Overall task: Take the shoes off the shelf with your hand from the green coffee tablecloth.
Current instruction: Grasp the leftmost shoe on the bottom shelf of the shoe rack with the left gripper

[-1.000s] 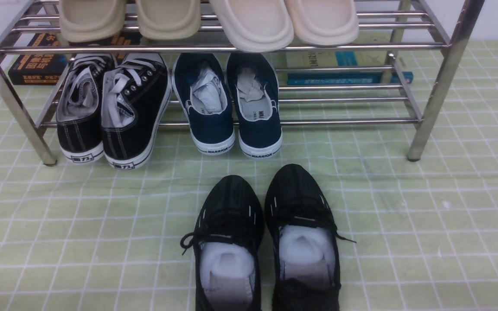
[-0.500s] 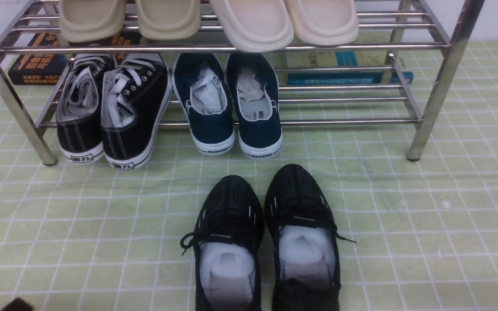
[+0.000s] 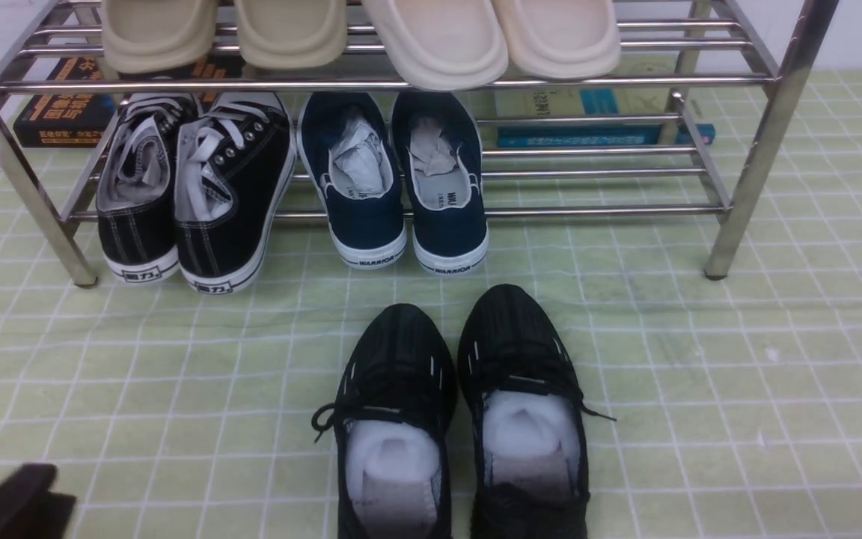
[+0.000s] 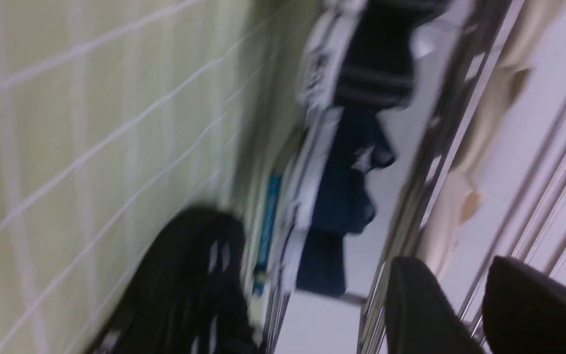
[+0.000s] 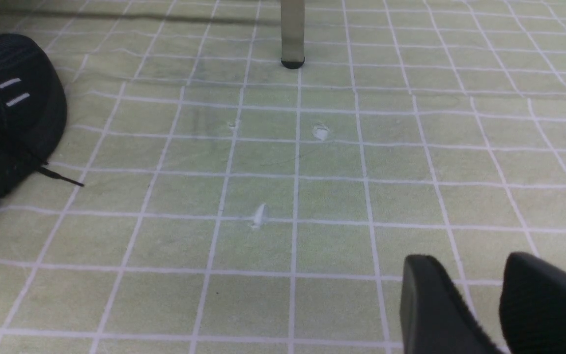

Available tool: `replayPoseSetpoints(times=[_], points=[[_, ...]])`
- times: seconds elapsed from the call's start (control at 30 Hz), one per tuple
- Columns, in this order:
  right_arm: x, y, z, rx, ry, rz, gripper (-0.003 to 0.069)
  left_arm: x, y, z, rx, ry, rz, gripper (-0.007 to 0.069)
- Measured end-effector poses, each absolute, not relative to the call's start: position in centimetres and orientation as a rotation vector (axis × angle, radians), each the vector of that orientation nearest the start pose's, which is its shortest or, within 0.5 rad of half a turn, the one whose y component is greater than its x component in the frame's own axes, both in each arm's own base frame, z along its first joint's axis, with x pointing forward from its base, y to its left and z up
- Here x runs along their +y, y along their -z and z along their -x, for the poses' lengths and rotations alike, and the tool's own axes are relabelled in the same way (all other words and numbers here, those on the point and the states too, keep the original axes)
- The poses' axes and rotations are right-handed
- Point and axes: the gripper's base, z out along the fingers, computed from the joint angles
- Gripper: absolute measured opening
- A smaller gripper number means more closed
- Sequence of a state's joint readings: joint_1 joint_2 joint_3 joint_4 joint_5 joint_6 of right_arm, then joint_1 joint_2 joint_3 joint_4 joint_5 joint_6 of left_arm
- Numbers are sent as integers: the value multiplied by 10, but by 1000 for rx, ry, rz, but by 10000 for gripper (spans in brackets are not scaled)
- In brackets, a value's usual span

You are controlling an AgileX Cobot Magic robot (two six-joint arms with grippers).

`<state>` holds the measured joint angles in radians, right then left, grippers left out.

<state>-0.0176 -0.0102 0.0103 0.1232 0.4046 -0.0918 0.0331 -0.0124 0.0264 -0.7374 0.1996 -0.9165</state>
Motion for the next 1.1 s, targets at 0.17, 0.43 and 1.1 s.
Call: replayPoseSetpoints(times=[0.17, 0.43, 1.1], points=[[3, -174, -52, 1885, -46, -3, 237, -10, -222, -51, 1373, 1080, 935, 132], [3, -174, -52, 1885, -47, -3, 237, -26, -285, -80, 1859, 840, 610, 1], [3, -174, -52, 1885, -47, -3, 237, -1, -338, -303, 2497, 278, 413, 407]])
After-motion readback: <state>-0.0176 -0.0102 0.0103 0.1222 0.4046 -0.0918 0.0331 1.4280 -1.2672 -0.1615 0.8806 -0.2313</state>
